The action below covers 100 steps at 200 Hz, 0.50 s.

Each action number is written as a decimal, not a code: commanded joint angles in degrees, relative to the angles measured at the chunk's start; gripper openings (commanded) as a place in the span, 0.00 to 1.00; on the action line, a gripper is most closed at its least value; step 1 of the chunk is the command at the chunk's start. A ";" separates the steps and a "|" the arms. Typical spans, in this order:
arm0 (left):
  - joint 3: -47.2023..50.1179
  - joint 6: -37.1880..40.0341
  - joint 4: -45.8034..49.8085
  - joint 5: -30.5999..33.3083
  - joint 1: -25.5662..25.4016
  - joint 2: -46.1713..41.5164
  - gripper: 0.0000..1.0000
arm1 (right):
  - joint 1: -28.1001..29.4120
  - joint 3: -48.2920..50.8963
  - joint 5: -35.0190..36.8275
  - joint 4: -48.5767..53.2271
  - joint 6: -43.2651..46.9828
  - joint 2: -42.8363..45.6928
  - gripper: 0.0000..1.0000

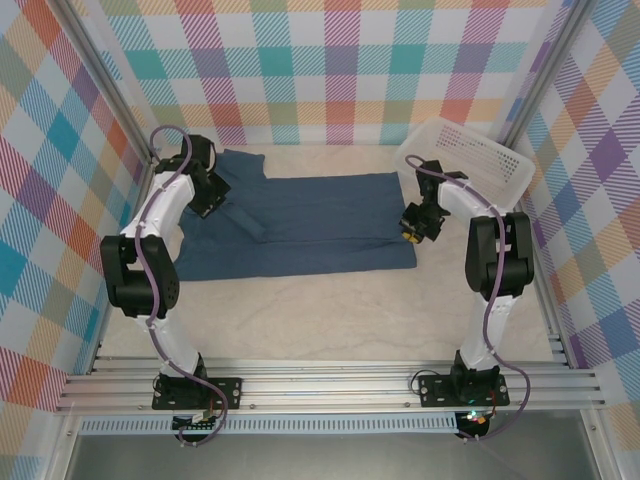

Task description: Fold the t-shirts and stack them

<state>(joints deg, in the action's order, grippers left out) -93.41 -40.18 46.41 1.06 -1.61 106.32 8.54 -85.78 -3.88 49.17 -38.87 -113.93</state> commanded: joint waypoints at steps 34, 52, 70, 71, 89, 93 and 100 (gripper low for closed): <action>-2.00 -1.64 1.25 -0.12 0.96 -4.08 0.53 | -0.54 1.04 1.61 -0.15 -0.24 6.44 0.44; 3.37 -3.88 0.65 -0.87 0.83 -8.52 0.52 | -0.15 4.45 0.46 -1.68 -0.62 9.59 0.43; 11.35 -6.24 -0.47 -1.92 0.69 -12.62 0.48 | 0.89 9.23 -0.94 -4.31 -1.41 12.58 0.35; 11.82 -6.36 -0.55 -2.02 0.71 -12.76 0.48 | 0.97 9.49 -0.99 -4.50 -1.44 12.72 0.34; 19.17 -7.90 -2.50 -4.86 0.64 -14.68 0.36 | 2.69 13.54 -2.69 -8.15 -1.97 14.71 0.27; 20.50 -8.23 -2.95 -5.44 0.56 -14.80 0.33 | 2.97 14.20 -3.19 -8.95 -1.99 14.79 0.26; 22.26 -8.83 -3.51 -6.00 0.49 -14.92 0.29 | 3.38 15.27 -4.08 -10.19 -2.25 14.59 0.22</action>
<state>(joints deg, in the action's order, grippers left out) -77.76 -46.06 44.58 -1.30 -1.56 92.07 9.89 -74.46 -4.54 43.77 -39.83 -99.83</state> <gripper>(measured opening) 0.351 0.263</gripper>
